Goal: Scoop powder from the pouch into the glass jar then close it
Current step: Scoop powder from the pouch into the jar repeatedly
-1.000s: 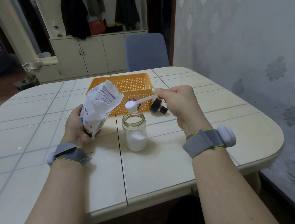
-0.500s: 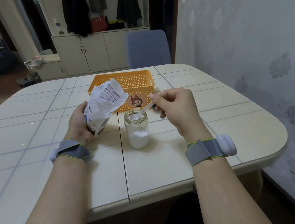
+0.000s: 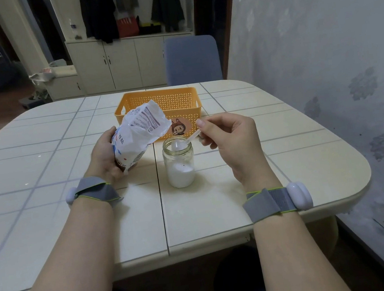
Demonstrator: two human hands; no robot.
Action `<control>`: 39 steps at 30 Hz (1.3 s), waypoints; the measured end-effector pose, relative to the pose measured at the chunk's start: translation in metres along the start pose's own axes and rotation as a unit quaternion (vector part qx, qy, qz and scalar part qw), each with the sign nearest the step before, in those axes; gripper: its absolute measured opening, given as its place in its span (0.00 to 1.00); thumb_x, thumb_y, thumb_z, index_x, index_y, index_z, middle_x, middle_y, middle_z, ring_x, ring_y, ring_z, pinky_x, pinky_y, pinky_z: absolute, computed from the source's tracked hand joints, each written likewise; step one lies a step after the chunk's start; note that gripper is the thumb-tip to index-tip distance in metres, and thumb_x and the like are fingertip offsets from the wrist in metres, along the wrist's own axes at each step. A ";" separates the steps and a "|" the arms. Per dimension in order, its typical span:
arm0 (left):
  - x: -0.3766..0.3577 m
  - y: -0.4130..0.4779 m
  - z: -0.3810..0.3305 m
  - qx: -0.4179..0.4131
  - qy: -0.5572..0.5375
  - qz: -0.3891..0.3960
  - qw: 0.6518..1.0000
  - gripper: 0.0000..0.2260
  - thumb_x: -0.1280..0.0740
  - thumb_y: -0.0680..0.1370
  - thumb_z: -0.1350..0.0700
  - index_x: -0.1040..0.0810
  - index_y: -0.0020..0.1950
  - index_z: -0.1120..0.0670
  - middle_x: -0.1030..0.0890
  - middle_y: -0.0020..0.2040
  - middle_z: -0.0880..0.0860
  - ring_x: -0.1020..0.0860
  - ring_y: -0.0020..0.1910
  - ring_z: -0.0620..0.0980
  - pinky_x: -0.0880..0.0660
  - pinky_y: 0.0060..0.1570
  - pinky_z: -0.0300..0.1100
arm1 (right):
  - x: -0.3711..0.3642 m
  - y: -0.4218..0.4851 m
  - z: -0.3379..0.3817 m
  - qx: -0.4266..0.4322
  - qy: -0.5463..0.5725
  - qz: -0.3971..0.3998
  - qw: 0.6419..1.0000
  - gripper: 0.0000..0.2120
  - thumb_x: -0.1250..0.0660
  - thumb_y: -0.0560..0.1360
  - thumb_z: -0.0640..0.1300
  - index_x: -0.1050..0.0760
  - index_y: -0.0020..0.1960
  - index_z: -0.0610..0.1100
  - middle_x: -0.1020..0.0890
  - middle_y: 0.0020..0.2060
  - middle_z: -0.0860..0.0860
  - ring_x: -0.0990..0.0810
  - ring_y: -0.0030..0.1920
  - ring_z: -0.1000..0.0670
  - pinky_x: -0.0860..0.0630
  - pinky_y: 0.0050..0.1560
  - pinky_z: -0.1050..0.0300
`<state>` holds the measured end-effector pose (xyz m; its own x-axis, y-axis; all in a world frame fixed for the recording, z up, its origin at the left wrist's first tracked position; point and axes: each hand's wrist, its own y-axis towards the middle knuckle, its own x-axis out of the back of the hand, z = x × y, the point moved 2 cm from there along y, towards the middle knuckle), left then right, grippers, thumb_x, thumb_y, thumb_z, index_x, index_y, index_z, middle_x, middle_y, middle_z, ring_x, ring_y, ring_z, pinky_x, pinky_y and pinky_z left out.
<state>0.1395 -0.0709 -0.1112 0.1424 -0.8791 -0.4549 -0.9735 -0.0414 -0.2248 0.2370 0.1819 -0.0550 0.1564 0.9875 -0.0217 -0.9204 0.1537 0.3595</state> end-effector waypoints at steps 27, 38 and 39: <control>-0.002 0.008 0.003 0.015 -0.038 0.059 0.997 0.21 0.44 0.85 0.45 0.23 0.73 0.51 0.17 0.62 0.54 0.14 0.47 0.53 0.17 0.40 0.44 | -0.025 0.035 0.017 0.007 -0.061 0.041 0.997 0.04 0.27 0.76 0.38 0.17 0.43 0.38 0.15 0.32 0.46 0.17 0.29 0.49 0.26 0.32 0.63; 0.003 0.010 0.005 0.019 -0.059 0.055 0.997 0.20 0.45 0.85 0.45 0.22 0.67 0.54 0.13 0.51 0.53 0.14 0.44 0.52 0.17 0.38 0.43 | -0.091 0.058 0.022 0.135 -0.402 0.190 0.885 0.09 0.34 0.76 0.45 0.15 0.44 0.51 0.15 0.42 0.55 0.18 0.47 0.48 0.19 0.44 0.50; 0.003 0.011 0.005 0.017 -0.057 0.053 0.997 0.19 0.45 0.85 0.45 0.21 0.66 0.54 0.14 0.50 0.54 0.14 0.43 0.52 0.17 0.38 0.43 | -0.097 0.058 0.021 0.132 -0.423 0.205 0.873 0.10 0.35 0.76 0.45 0.15 0.44 0.51 0.15 0.43 0.55 0.19 0.47 0.47 0.19 0.44 0.50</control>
<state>0.1306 -0.0718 -0.1194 0.0598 -0.8176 -0.5726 -0.9780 0.0670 -0.1977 0.1764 0.0945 -0.0127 0.1442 0.5611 0.8151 -0.8641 -0.3299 0.3801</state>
